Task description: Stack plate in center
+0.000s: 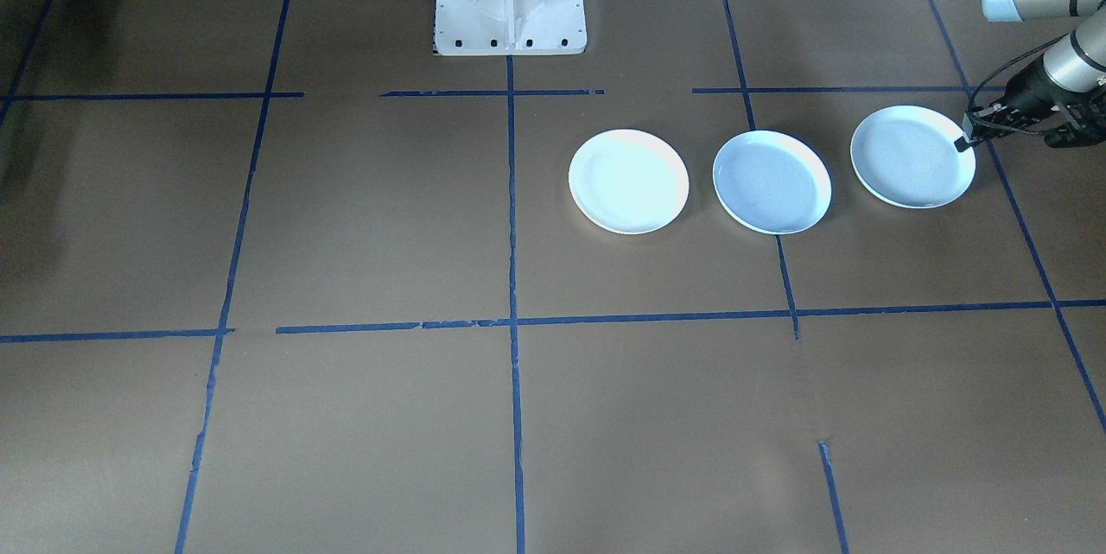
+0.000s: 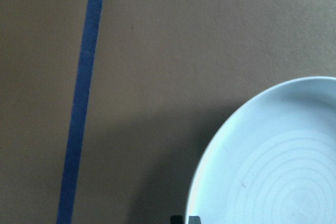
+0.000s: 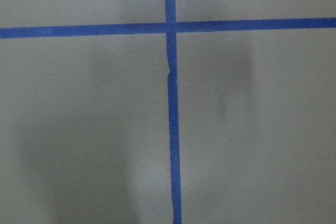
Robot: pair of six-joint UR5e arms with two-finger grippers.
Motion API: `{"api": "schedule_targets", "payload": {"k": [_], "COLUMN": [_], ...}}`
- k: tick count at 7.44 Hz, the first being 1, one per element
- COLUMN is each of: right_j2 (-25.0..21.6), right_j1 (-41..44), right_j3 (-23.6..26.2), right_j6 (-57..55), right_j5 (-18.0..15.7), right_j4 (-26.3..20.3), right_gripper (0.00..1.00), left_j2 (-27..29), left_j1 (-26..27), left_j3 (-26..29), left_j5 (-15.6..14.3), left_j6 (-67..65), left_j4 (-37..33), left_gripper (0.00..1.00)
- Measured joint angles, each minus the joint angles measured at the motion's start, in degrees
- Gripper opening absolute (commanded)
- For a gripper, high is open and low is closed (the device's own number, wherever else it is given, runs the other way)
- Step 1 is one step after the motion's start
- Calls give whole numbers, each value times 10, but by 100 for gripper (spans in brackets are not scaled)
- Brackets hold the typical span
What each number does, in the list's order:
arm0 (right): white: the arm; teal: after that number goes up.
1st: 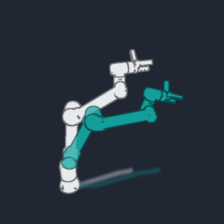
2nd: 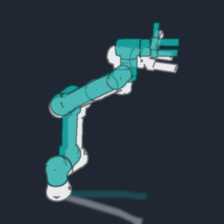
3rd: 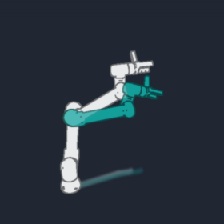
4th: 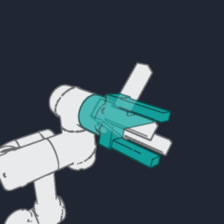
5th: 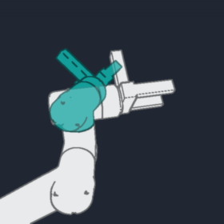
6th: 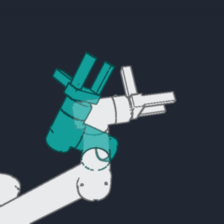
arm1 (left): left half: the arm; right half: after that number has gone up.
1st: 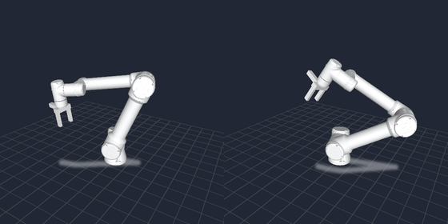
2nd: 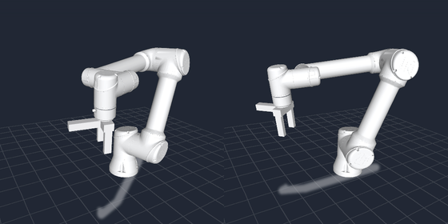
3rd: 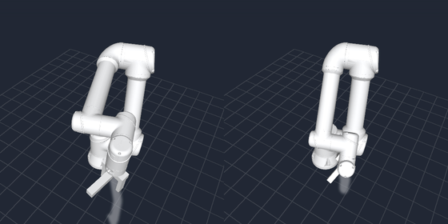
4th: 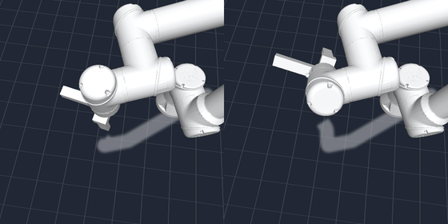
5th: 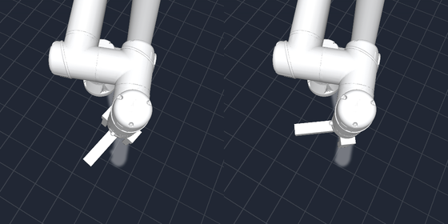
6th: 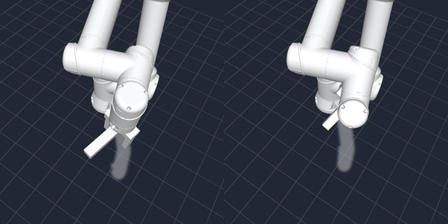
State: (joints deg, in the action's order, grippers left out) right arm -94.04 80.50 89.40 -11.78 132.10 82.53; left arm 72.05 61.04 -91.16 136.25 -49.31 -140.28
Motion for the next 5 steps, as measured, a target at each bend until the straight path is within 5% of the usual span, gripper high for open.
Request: {"api": "schedule_targets", "payload": {"k": [3,5], "right_j2": [0,0], "right_j1": [0,0], "right_j3": [0,0], "right_j6": [0,0], "right_j5": [0,0], "right_j4": [0,0], "right_gripper": [100,100], "left_j2": [-17,2], "left_j1": [90,124], "left_j3": [-21,-22], "left_j5": [95,97], "left_j6": [71,45], "left_j4": [3,10], "left_gripper": [0,0]}}
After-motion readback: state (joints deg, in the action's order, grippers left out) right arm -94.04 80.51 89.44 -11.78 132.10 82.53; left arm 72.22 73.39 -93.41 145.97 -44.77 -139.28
